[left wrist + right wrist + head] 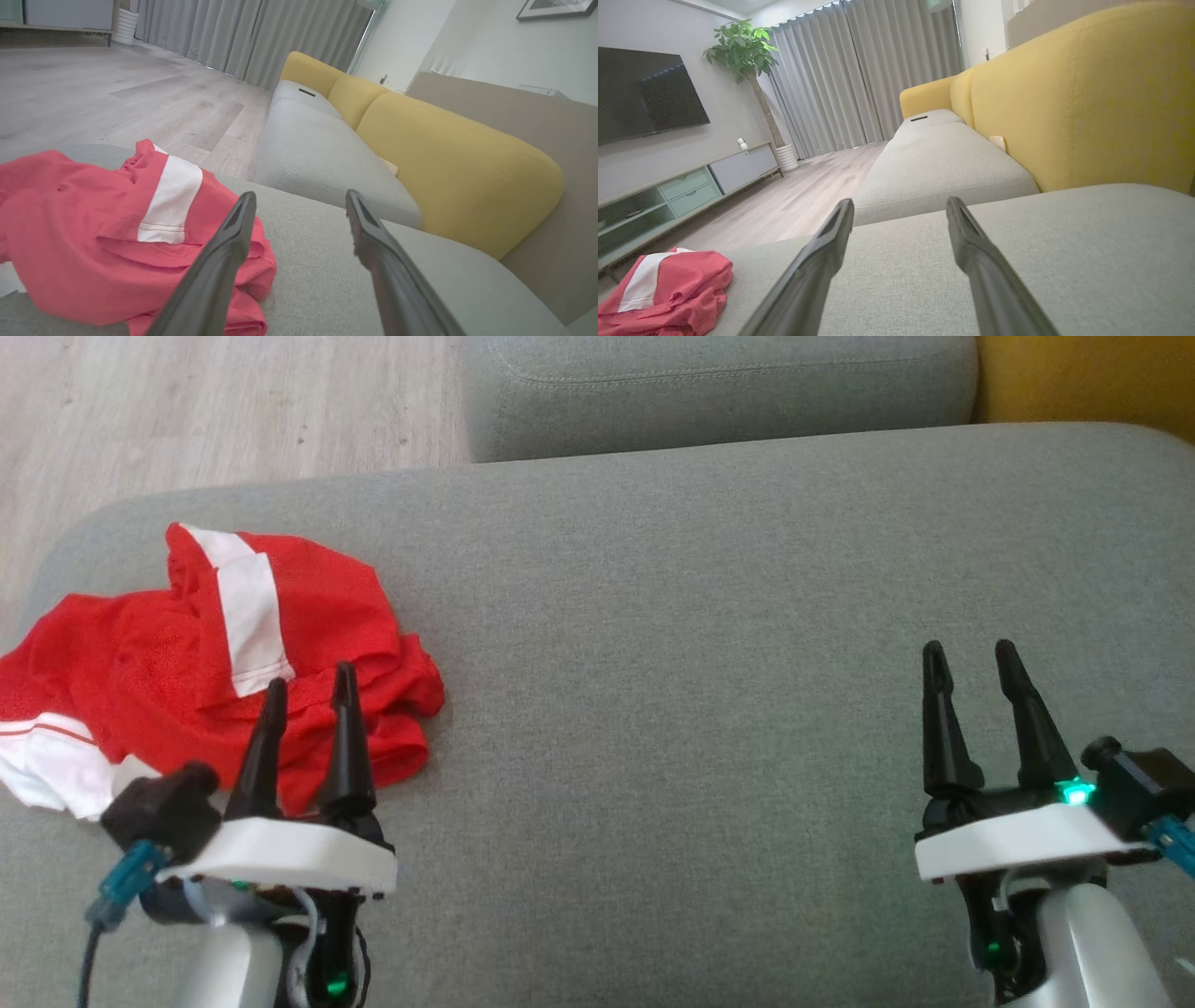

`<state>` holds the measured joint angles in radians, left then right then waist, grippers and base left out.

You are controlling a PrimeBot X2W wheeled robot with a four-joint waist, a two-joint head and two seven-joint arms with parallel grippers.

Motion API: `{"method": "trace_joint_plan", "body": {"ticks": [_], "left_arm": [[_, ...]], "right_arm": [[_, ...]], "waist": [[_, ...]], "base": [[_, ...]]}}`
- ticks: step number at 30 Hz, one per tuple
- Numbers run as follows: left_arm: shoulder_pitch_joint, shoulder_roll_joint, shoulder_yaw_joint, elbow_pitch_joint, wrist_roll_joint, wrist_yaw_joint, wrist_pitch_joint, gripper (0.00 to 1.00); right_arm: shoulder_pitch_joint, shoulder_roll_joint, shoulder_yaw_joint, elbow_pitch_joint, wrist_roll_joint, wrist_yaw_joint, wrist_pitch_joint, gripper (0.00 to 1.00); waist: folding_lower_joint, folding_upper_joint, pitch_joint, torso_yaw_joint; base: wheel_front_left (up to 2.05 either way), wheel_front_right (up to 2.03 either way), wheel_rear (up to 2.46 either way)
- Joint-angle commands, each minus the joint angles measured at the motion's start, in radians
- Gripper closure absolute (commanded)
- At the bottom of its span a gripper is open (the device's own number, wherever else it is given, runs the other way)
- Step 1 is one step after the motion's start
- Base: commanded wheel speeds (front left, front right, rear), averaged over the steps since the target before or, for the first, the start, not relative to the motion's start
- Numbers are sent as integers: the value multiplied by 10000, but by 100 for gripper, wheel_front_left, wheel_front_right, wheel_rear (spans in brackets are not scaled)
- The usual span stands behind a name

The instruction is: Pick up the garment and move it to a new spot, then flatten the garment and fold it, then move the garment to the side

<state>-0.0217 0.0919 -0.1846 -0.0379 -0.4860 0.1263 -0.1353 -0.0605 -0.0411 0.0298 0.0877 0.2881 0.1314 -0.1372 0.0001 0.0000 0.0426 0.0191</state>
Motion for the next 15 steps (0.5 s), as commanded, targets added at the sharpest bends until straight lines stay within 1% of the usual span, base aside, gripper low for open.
{"method": "trace_joint_plan", "body": {"ticks": [1, 10, 13, 15], "left_arm": [[-403, 215, 111, -477, 355, 106, -172, 0], [-540, 681, -780, -559, 1551, 891, -435, 0], [-583, 678, -942, -687, 1671, 1098, -523, 0], [-558, 586, -899, -823, 1601, 1116, -581, 0]], "right_arm": [[-600, -69, 237, -454, -372, -5, -143, 0], [-568, -74, 415, -606, -1673, -6, -408, 0], [-576, -76, 496, -603, -2015, -6, -497, 0], [-585, -77, 525, -597, -2040, -6, -556, 0]], "waist": [[-1, 0, 8, -6], [-1, 0, 51, 13], [-1, 0, 65, 30], [-1, 0, 77, 34]], "base": [[0, 0, 0], [0, 0, 0], [0, 0, 0], [0, 0, 0]]}}
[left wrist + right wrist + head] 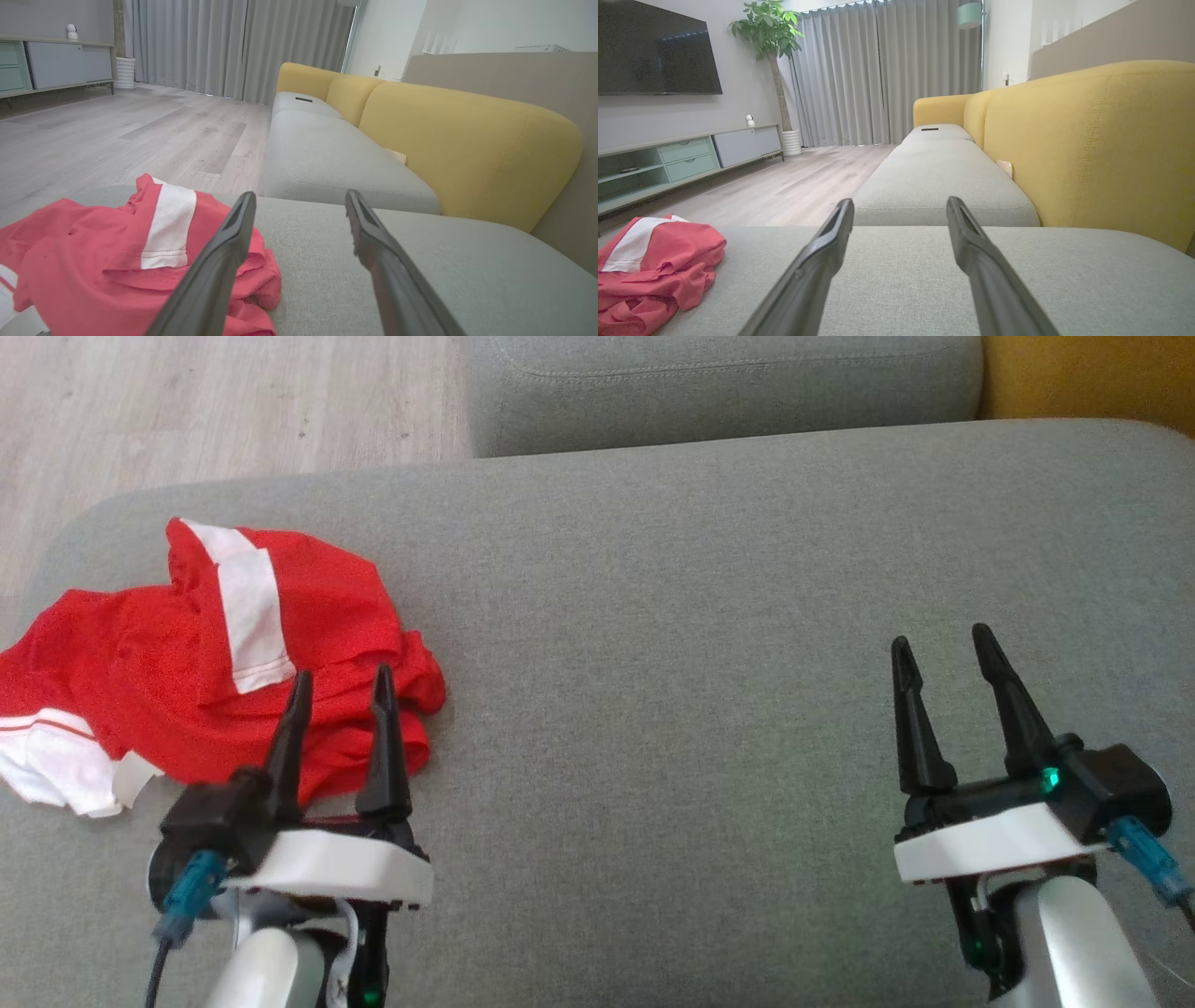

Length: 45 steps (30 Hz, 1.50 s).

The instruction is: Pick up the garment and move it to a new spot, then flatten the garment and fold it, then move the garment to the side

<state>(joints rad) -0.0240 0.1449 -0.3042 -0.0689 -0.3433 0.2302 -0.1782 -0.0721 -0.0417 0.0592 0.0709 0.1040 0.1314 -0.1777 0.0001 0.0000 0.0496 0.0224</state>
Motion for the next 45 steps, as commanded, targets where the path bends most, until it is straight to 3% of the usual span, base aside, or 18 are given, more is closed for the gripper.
{"method": "trace_joint_plan", "body": {"ticks": [1, 6, 7, 8, 11, 18, 25, 33, 40, 45], "left_arm": [[-507, -15, 374, -582, 138, 55, -181, 0], [-331, -413, 929, -767, -22, -345, -298, 0], [-224, -624, 1295, -779, -78, -681, -356, 0], [-224, -624, 1295, -779, -78, -681, -356, 0], [-61, -821, 1633, -734, 95, -1218, -444, 0], [159, -945, 1963, -5, 406, -2131, -648, 0], [96, -944, 1829, 338, 656, -2245, -835, 0], [84, -945, 1785, 466, 617, -2267, -835, 0], [100, -945, 1827, 517, 684, -2127, -835, 0], [170, -946, 1974, 555, 807, -2076, -835, 0]], "right_arm": [[-472, -72, 216, -423, -163, -6, -181, 0], [-410, -74, -23, -280, 477, -6, -299, 0], [-373, -76, -101, -143, 972, -6, -358, 0], [-373, -76, -101, -143, 972, -6, -358, 0], [-318, -77, -18, 104, 1372, -7, -446, 0], [-350, -82, 308, 567, 1243, -7, -652, 0], [-419, -85, 509, 726, 579, -7, -841, 0], [-389, -85, 502, 805, 620, -7, -841, 0], [-263, -85, 701, 919, 674, -7, -841, 0], [-155, -85, 977, 1006, 769, -7, -841, 0]], "waist": [[-1, 0, 11, 3], [-1, 0, 14, 12], [-1, 0, 3, 10], [-1, 0, 3, 10], [-1, 0, -35, 9], [-1, 0, -91, -3], [-1, 0, -117, 20], [-1, 0, -191, 126], [-1, 0, -305, 708], [-1, 0, -418, 1559]], "base": [[0, 0, 0], [0, 0, 0], [0, 0, 0], [0, 0, 0], [0, 0, 0], [0, 0, 0], [0, 0, 0], [0, 0, 0], [0, 0, 0], [0, 0, 0]]}}
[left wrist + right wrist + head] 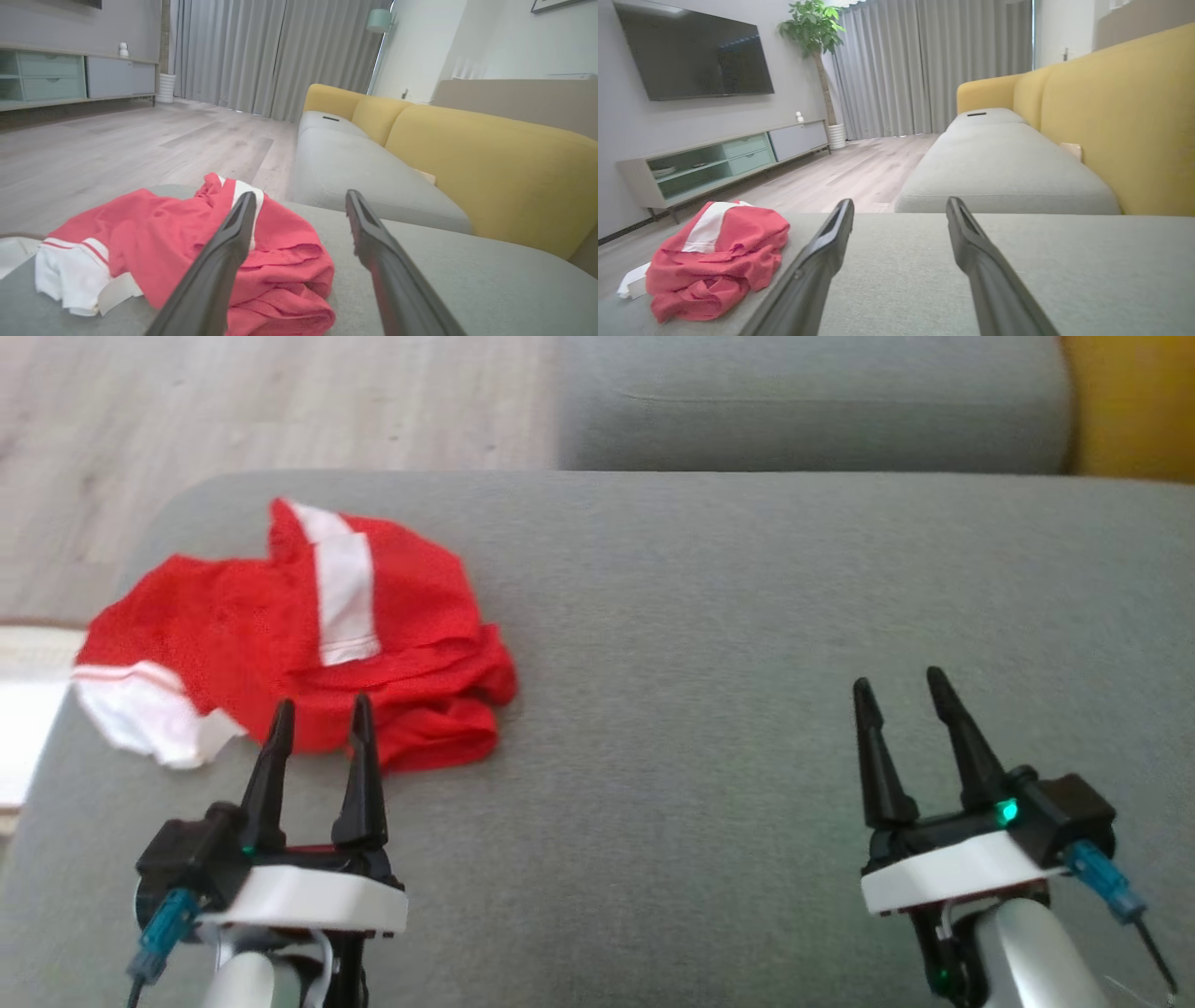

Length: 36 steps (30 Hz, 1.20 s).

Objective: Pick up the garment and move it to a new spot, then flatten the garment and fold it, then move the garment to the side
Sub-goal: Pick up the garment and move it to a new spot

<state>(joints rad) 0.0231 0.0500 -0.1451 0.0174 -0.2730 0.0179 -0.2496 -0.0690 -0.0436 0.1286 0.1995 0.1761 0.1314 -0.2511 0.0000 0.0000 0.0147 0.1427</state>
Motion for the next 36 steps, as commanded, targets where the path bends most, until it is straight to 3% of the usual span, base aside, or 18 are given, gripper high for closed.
{"method": "trace_joint_plan", "body": {"ticks": [1, 12, 18, 31, 36], "left_arm": [[-274, 3, 421, -307, 113, 57, -122, 0], [-102, 3, 814, -317, 270, 67, -122, 0], [-79, 3, 1039, -372, 297, 29, -122, 0], [-182, 3, 1168, -447, 270, 72, -122, 0], [-686, 3, 1212, -154, 545, -217, -122, 0]], "right_arm": [[-180, -66, 370, -272, 66, -7, -107, 0], [-99, -66, 750, -227, 293, -7, -107, 0], [-92, -66, 894, -236, 379, -7, -107, 0], [-264, -66, 872, -188, 349, -7, -107, 0], [-520, -66, 642, -325, 121, -7, -107, 0]], "waist": [[0, 0, -84, 485], [0, 0, -253, 1831], [0, 0, -248, 2243], [0, 0, 154, 2018], [0, 0, 807, 1593]], "base": [[0, 0, 0], [0, 0, 0], [0, 0, 0], [0, 0, 0], [0, 0, 0]]}}
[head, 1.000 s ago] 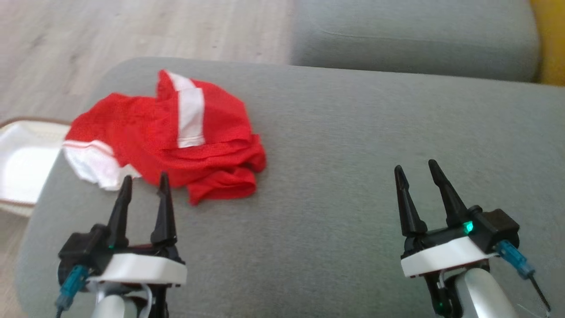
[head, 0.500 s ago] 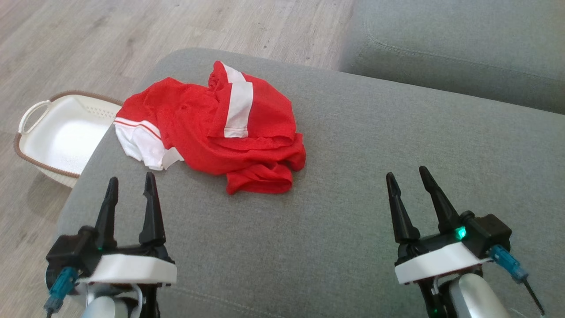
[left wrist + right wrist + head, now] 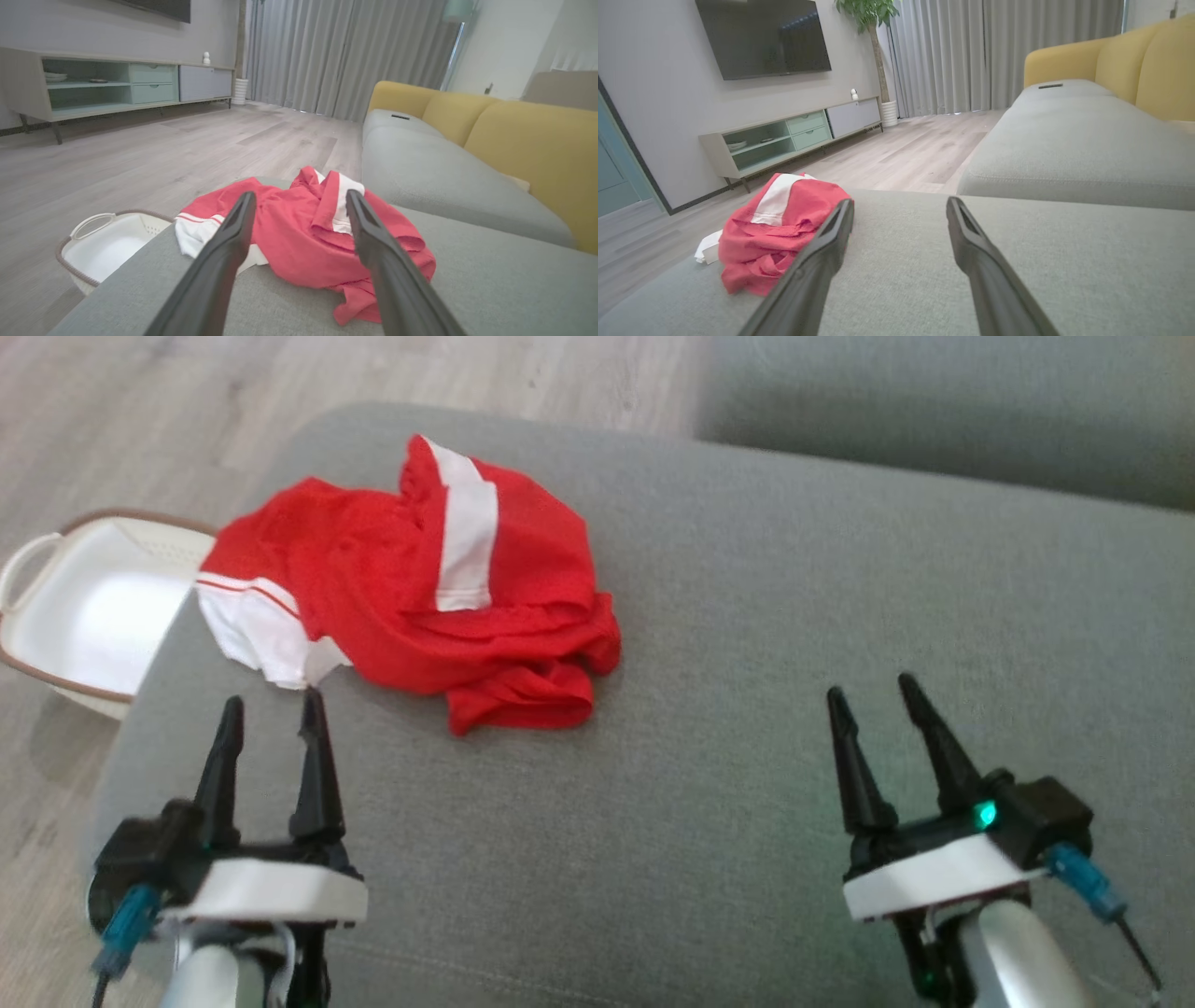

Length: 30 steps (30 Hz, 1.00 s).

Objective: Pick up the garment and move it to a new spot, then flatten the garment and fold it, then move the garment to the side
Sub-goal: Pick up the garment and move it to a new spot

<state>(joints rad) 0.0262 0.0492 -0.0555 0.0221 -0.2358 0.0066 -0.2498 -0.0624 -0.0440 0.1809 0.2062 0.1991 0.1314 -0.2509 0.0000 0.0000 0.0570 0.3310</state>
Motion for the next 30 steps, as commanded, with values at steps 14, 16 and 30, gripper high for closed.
{"method": "trace_joint_plan", "body": {"ticks": [14, 16, 30], "left_arm": [[-4919, 1659, -667, 3535, 641, -1312, 1260, 0], [-5499, 2046, -920, 4056, 605, -1343, 1779, 0], [-7474, 3285, -1820, 6206, -201, -1371, 2767, 0]], "right_arm": [[-1428, -62, -974, -730, -362, -7, -109, 0], [-1510, -62, -1002, -729, -320, -7, -109, 0], [-1754, -62, -758, -671, -143, -7, -109, 0]], "waist": [[0, 0, 2285, -1596], [0, 0, 2427, -1749], [0, 0, 2897, -2383]], "base": [[0, 0, 0], [0, 0, 0], [0, 0, 0]]}}
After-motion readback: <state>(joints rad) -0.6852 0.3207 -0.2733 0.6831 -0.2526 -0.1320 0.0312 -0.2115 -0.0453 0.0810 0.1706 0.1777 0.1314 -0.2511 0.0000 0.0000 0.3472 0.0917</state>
